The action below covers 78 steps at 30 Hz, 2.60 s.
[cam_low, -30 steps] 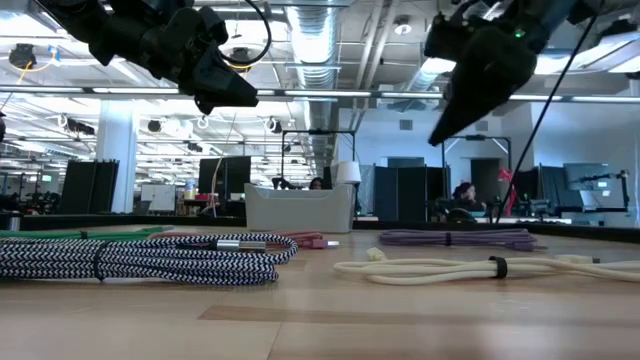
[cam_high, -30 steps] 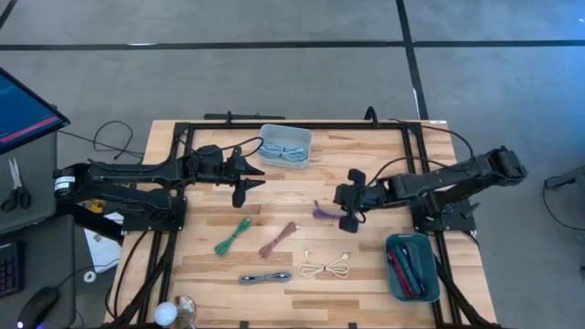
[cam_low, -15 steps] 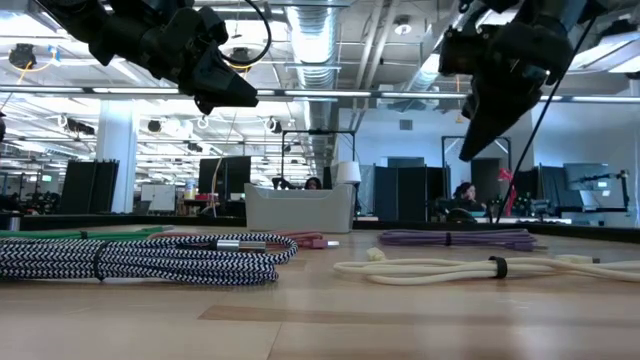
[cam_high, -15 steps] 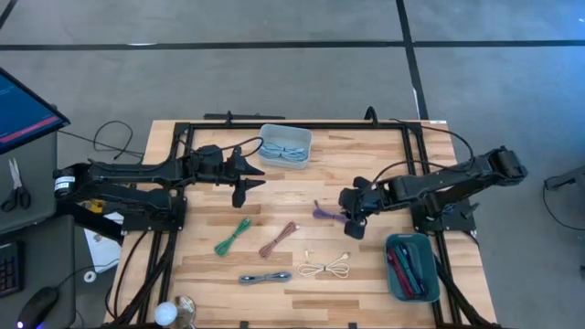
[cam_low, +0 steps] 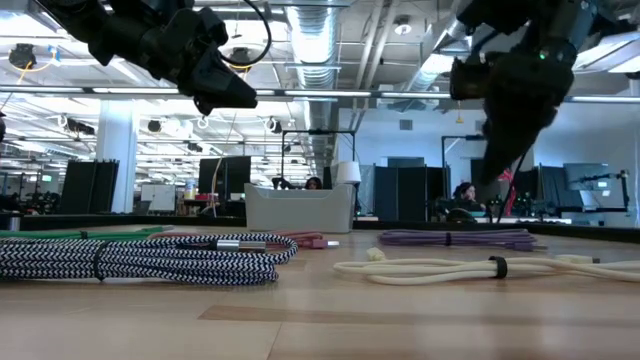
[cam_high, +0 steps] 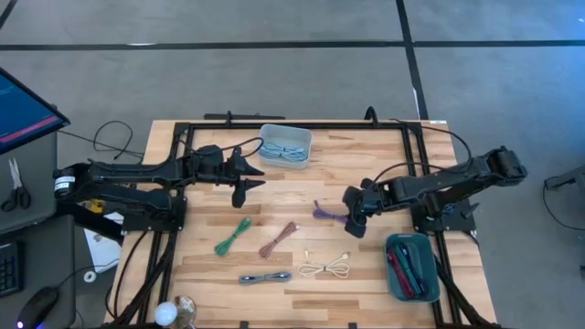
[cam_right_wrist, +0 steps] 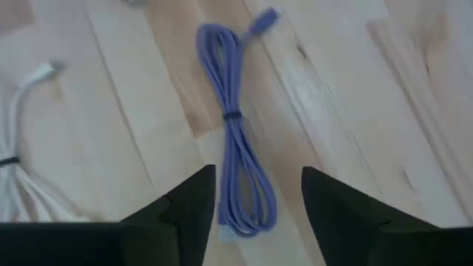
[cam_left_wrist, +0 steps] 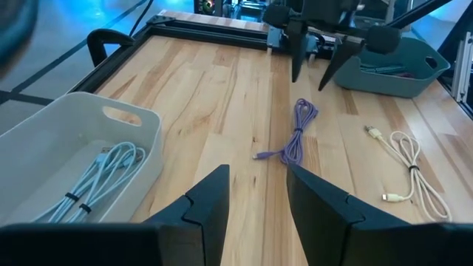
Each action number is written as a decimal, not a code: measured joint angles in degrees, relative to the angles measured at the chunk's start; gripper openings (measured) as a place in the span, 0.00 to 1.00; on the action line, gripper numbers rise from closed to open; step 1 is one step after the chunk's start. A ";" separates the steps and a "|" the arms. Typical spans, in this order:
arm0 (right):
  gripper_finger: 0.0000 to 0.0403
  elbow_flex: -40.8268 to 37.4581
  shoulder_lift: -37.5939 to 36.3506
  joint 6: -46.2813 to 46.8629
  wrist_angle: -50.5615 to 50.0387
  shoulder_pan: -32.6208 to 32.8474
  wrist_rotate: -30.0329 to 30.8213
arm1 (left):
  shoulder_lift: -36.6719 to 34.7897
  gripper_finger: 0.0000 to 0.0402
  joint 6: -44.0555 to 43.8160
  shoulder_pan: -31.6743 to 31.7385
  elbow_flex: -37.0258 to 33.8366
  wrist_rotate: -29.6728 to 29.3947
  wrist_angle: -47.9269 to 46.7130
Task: Pick & Place USB Port
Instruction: Put the violet charger cable into the gray bin
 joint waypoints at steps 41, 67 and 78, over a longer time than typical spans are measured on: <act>0.17 -3.03 16.20 1.34 12.83 1.22 -1.36 | 0.02 0.34 -0.02 -0.01 -0.35 0.00 -2.00; 0.03 -0.90 6.64 -4.45 12.09 -1.33 -1.52 | 0.02 0.34 -0.02 0.00 -0.31 0.00 -2.00; 0.03 6.44 6.19 -15.48 12.01 -8.59 -0.20 | 0.02 0.34 0.00 0.00 -0.31 0.00 -1.98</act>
